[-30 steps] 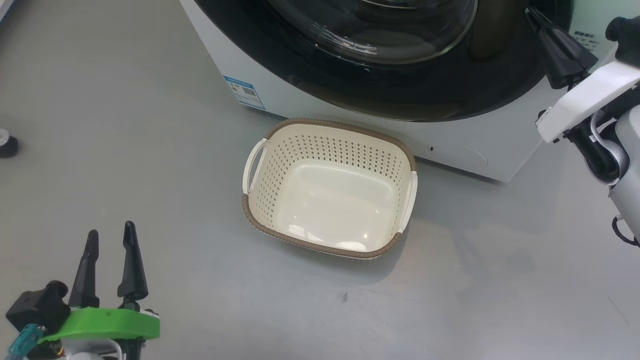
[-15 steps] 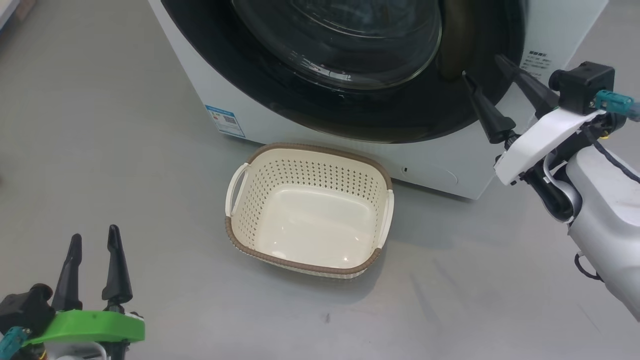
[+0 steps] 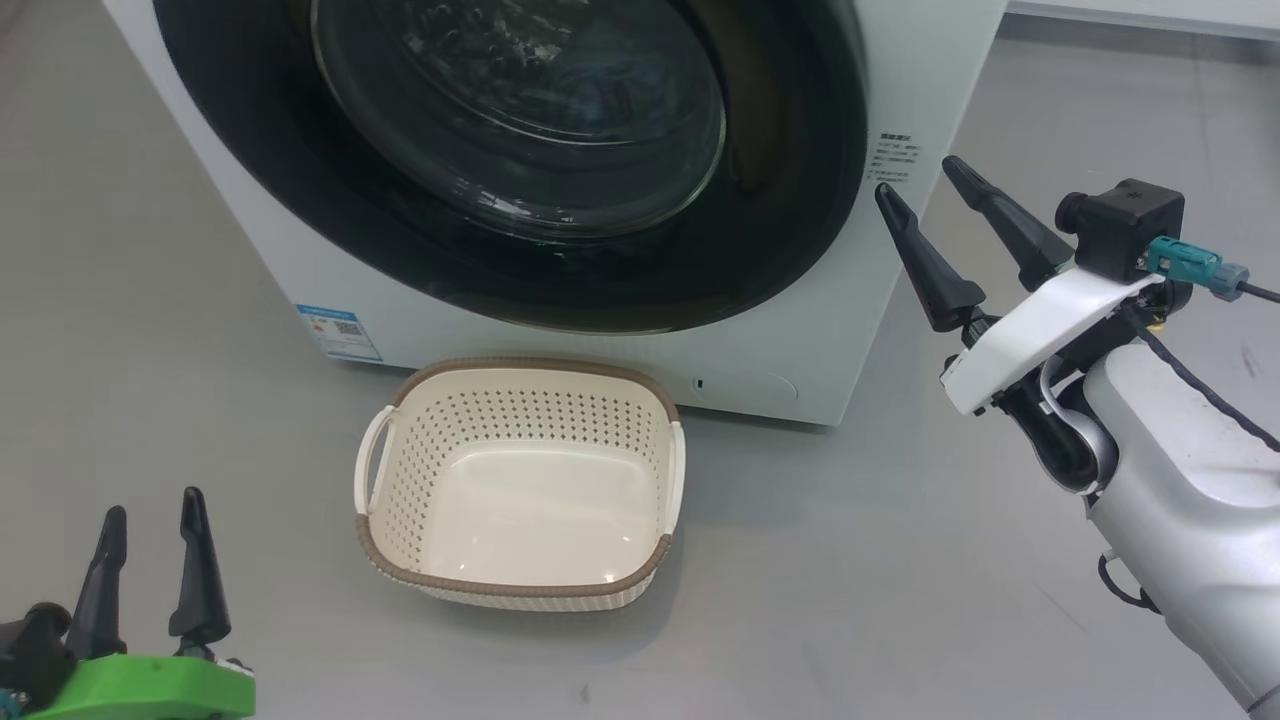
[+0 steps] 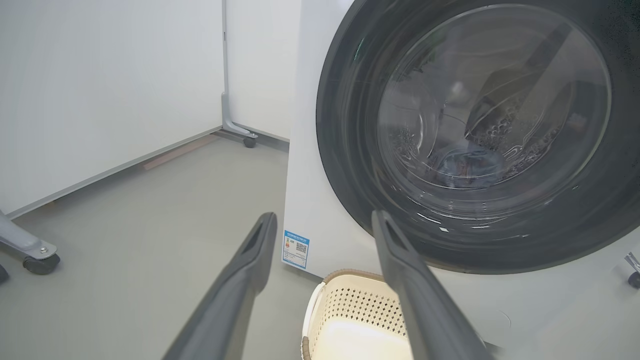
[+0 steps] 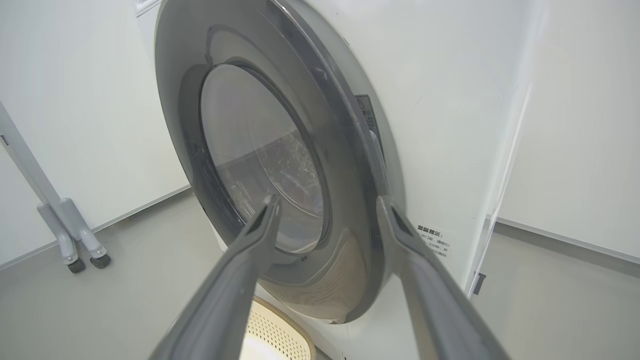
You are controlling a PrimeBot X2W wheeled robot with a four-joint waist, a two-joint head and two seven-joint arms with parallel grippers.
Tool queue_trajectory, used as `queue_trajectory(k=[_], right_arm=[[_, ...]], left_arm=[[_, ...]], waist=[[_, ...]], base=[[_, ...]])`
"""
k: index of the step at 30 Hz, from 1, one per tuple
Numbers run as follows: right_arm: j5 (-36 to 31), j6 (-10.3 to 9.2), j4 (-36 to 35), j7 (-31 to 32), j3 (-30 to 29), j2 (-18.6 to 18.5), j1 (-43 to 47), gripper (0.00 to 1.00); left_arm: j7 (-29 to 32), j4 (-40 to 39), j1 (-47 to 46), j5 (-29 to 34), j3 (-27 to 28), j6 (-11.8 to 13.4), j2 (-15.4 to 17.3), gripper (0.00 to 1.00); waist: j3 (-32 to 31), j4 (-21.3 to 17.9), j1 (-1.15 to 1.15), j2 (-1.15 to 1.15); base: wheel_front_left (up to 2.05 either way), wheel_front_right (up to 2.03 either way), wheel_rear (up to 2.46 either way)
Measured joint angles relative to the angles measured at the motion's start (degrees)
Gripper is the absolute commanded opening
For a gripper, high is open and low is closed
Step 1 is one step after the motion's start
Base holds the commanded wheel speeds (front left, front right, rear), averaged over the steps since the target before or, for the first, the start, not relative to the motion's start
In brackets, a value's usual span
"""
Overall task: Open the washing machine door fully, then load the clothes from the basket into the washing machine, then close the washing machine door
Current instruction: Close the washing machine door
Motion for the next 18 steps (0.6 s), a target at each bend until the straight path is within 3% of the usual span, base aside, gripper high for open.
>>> queue_trajectory(k=[18], right_arm=[[-1.04, 0.0, -3.67, 0.0, -4.63, 2.29, 9.82, 1.0]], left_arm=[[0.0, -2.74, 2.75, -0.64, 0.45, 0.0, 0.77, 1.0]], waist=[[-4.27, -12.75, 0.0, 0.0]], base=[[0.0, 0.0, 0.0]])
